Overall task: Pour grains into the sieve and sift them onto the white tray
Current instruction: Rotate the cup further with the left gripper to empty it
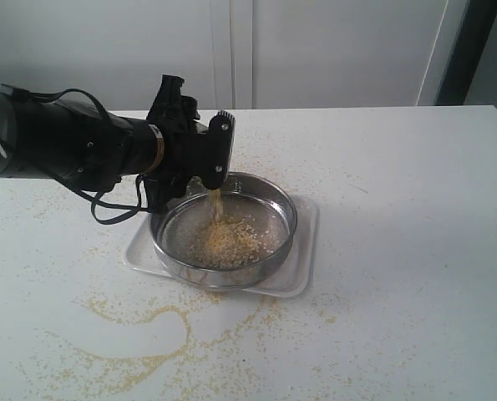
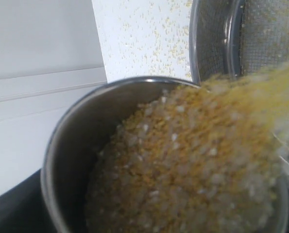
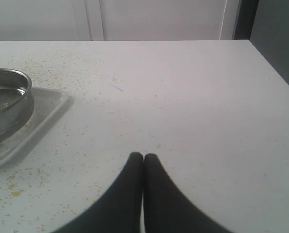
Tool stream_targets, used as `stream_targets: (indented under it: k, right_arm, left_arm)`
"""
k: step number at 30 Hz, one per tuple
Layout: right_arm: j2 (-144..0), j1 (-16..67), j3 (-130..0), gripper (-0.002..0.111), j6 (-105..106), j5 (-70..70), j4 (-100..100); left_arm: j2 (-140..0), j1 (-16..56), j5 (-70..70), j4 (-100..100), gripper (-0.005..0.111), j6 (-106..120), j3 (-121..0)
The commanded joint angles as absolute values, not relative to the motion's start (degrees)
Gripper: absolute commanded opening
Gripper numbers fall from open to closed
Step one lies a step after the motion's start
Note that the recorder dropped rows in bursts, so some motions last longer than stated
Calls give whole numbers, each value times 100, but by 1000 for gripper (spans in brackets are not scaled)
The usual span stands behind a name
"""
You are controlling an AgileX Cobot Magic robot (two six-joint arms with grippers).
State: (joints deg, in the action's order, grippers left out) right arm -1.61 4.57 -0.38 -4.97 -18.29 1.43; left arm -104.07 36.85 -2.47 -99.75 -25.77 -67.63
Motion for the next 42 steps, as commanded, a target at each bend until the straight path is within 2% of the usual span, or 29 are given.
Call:
stream_targets:
  k: [1,42]
  right_arm:
    - [-124,465,0,0,-492,-1788,153]
    - [-124,465,0,0,-492,-1788,153]
  left_arm:
    - [-10341,3741,-356,-9995,0,-2567,-6813]
    - [-10341,3942,-932,-9995,0,-1511,-6813]
